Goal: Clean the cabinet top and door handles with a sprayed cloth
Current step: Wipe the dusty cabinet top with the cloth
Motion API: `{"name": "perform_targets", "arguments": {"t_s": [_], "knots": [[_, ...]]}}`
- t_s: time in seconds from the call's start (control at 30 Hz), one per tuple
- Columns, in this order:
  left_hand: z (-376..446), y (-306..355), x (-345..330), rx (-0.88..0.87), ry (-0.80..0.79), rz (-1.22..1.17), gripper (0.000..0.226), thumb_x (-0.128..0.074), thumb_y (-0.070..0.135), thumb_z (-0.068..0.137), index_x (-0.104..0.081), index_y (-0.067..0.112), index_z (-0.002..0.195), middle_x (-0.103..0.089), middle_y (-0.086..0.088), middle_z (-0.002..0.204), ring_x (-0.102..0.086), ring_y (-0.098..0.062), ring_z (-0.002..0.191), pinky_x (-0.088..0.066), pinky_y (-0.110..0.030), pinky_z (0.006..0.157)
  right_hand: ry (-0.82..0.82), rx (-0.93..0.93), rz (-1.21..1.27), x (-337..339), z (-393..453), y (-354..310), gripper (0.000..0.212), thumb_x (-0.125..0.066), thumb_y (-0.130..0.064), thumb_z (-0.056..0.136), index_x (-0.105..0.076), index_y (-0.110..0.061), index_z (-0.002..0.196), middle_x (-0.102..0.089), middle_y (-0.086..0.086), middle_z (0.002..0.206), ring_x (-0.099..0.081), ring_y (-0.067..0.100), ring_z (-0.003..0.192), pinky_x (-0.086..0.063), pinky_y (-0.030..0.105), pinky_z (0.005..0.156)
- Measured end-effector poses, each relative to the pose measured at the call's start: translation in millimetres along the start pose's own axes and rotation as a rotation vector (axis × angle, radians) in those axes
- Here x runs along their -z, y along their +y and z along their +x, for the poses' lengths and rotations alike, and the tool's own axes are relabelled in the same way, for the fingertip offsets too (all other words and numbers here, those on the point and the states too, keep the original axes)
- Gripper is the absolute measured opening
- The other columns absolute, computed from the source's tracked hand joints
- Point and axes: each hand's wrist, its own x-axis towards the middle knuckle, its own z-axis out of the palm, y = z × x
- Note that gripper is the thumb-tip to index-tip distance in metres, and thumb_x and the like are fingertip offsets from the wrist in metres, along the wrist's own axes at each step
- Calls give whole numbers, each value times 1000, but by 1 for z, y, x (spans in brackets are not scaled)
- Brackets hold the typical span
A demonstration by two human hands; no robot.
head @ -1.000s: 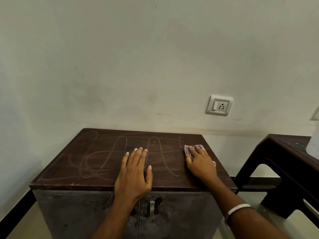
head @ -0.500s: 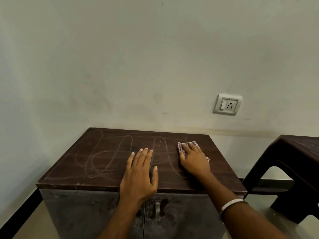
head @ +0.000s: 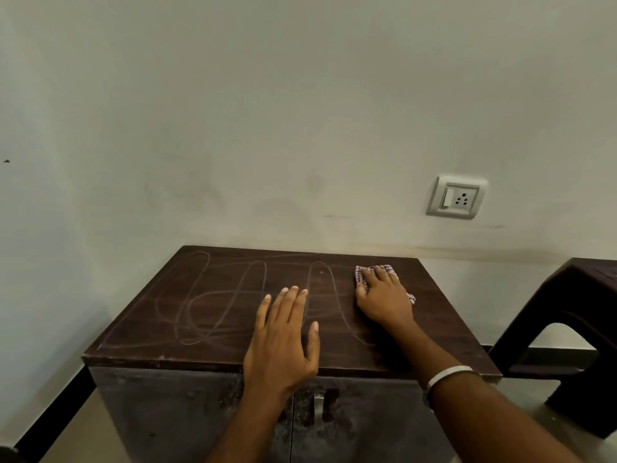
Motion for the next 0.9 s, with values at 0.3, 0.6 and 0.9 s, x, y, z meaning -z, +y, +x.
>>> {"name": "perform_targets", "arguments": {"t_s": [0.3,0.6,0.9], "knots": [[0,0,2,3,12,-34,59,-29,44,93,-38,18,145,-40,1,150,-29,-11,143,-15,-40,119,26,-39,26,2,12,26,52,-32,-38,99,-36,-22,148,-30,6,157,-20,24,147,-12,38,122],[1,1,0,-3,6,-23,59,-31,44,94,-38,17,146,-41,0,150,-29,-13,143,-15,-41,118,-9,-51,76,-6,32,5,57,-38,-38,92,-37,-18,146,-32,12,152,-28,29,141,-21,41,119],[1,0,0,1,14,-63,59,-31,45,94,-36,19,146,-38,4,152,-26,-9,143,-14,-39,118,8,-31,125,-3,53,24,45,-46,-36,90,-50,-15,129,-46,12,139,-44,29,128,-36,42,108]]}}
